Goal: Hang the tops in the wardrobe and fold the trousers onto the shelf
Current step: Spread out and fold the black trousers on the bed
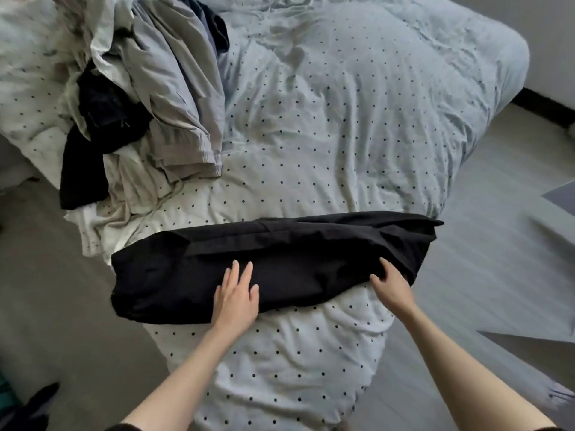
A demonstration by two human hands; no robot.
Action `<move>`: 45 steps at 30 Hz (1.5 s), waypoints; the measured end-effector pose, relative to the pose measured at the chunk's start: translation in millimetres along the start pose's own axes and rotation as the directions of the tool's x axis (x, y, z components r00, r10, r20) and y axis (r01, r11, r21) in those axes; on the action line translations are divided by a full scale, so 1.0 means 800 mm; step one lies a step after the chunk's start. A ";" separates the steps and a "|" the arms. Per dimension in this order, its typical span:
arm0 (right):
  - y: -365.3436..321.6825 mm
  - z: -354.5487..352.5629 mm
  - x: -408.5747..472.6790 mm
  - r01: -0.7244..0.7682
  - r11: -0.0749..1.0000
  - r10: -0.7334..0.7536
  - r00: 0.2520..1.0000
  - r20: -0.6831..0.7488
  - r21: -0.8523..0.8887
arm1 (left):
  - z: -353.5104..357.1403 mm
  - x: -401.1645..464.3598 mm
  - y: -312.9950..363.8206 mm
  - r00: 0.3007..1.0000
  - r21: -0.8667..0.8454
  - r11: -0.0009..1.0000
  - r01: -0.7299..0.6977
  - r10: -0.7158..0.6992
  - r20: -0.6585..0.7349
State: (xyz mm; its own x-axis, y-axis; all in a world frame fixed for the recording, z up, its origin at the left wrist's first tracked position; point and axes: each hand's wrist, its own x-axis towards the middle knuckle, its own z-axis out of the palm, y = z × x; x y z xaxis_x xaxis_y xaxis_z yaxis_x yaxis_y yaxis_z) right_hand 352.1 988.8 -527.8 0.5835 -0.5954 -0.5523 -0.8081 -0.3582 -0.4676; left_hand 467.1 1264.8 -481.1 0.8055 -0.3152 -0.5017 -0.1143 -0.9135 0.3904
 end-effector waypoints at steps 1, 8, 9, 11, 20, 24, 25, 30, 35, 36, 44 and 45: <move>0.019 -0.004 0.006 -0.013 1.000 0.013 1.000 0.002 -0.013 | 0.015 0.000 0.015 1.000 0.056 0.998 -0.024 0.023 0.018; 0.119 -0.040 0.082 -0.043 0.997 0.048 0.996 0.074 -0.066 | 0.129 0.036 0.153 0.977 0.315 0.925 -0.214 0.198 0.082; 0.128 -0.036 0.096 -0.044 0.997 0.051 0.993 0.111 -0.068 | 0.148 0.046 0.178 0.980 0.324 0.925 -0.200 0.189 0.066; 0.138 -0.027 0.117 -0.043 0.994 0.057 0.988 0.141 -0.099 | 0.178 0.067 0.221 0.986 0.309 0.937 -0.165 0.159 0.043; 0.194 -0.128 0.207 0.019 0.990 -0.005 0.995 0.100 -0.137 | 0.204 0.100 0.296 0.996 0.226 0.971 0.072 -0.057 -0.071; 0.180 -0.197 0.291 0.186 0.947 -0.116 0.959 0.258 -0.263 | 0.199 0.111 0.319 0.982 0.242 0.961 0.130 -0.090 -0.167; 0.171 -0.207 0.312 0.240 0.923 -0.144 0.941 0.308 -0.302 | 0.198 0.117 0.323 0.978 0.246 0.960 0.133 -0.086 -0.191; 0.130 -0.230 0.385 0.362 0.768 -0.196 0.919 0.343 -0.529 | 0.196 0.149 0.334 0.976 0.290 0.952 0.103 -0.041 -0.212; 0.134 -0.230 0.397 0.346 0.775 -0.264 0.938 0.226 -0.529 | 0.222 0.146 0.344 0.995 0.425 0.905 -0.009 0.050 -0.087; 0.138 -0.232 0.398 0.348 0.800 -0.285 0.937 0.202 -0.488 | 0.229 0.144 0.346 0.995 0.436 0.899 -0.032 0.068 -0.067; 0.176 -0.243 0.382 0.359 0.768 -0.149 0.905 0.398 -0.531 | 0.247 0.120 0.346 0.968 0.573 0.791 -0.214 0.250 0.016; 0.180 -0.239 0.379 0.348 0.764 -0.136 0.910 0.392 -0.543 | 0.250 0.114 0.342 0.962 0.598 0.765 -0.238 0.270 0.037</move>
State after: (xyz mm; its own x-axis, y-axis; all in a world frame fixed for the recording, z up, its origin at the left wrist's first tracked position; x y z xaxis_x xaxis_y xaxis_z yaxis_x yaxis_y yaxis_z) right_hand 396.9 619.3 -630.3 0.6723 -0.2108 -0.7096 -0.4582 -0.8714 -0.1753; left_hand 393.0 934.8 -574.9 0.7227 -0.5595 -0.4057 -0.6267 -0.7780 -0.0435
